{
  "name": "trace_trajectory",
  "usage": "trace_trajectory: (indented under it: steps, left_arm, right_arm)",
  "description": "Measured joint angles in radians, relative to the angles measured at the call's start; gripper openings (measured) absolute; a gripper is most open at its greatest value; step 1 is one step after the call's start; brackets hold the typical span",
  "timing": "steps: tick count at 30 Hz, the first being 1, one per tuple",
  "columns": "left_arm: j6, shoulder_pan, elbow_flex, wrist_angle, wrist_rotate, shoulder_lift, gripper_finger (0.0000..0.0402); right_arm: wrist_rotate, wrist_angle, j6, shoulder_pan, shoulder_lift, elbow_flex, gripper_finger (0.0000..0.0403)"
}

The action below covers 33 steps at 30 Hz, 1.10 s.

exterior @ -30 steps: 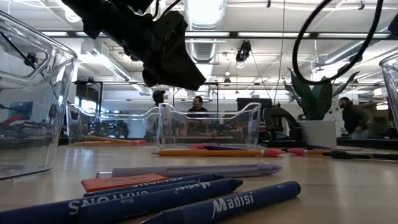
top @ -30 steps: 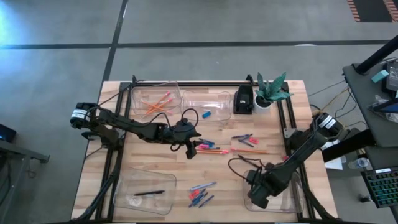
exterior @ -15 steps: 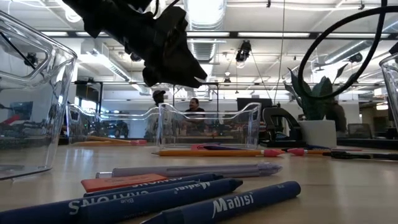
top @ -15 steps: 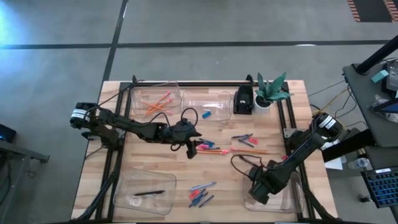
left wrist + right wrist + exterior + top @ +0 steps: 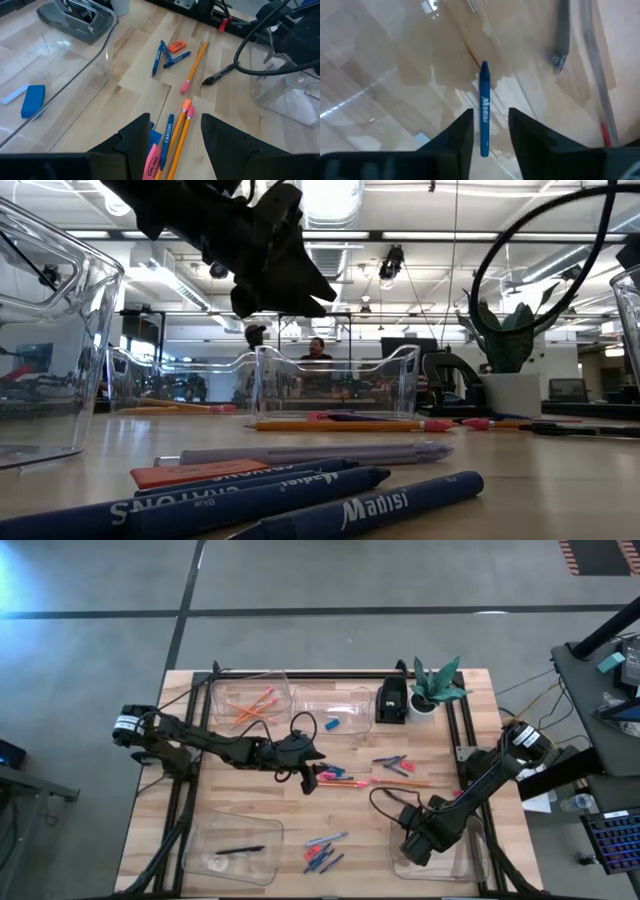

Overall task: Sort crayons/erasers/pens/pencils in bins
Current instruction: Put the dark blue crayon into the bottom right transparent bin

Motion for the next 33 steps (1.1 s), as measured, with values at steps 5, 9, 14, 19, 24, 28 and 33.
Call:
trace_trajectory:
  steps: [5, 9, 14, 19, 24, 28, 33]
  left_arm:
    - [-0.025, 0.0, 0.002, 0.013, 0.011, -0.017, 0.0164]
    - [-0.025, 0.0, 0.003, 0.019, 0.01, -0.038, 0.0164]
    - [-0.024, 0.0, 0.007, 0.017, 0.01, -0.04, 0.0164]
    - [-0.017, 0.0, 0.011, 0.027, 0.01, -0.042, 0.0164]
    - [0.01, 0.0, 0.011, 0.052, 0.01, -0.042, 0.0164]
    - [0.011, 0.0, 0.011, 0.069, 0.01, -0.041, 0.0164]
    - [0.01, 0.0, 0.01, 0.068, 0.009, -0.041, 0.0164]
  right_arm:
    - [-0.015, -0.027, -0.062, -0.002, -0.027, 0.086, 0.0151]
    - [0.077, -0.098, -0.201, -0.014, -0.062, 0.182, 0.0157]
    - [0.339, -0.242, -0.325, -0.065, -0.118, 0.284, 0.0148]
    - [0.532, -0.411, -0.341, -0.2, -0.202, 0.307, 0.0146]
    - [0.59, -0.343, -0.457, -0.405, -0.302, 0.175, 0.0144]
    - [0.506, -0.207, -0.605, -0.573, -0.35, 0.025, 0.0144]
    - [0.377, 0.007, -0.727, -0.726, -0.378, -0.133, 0.0145]
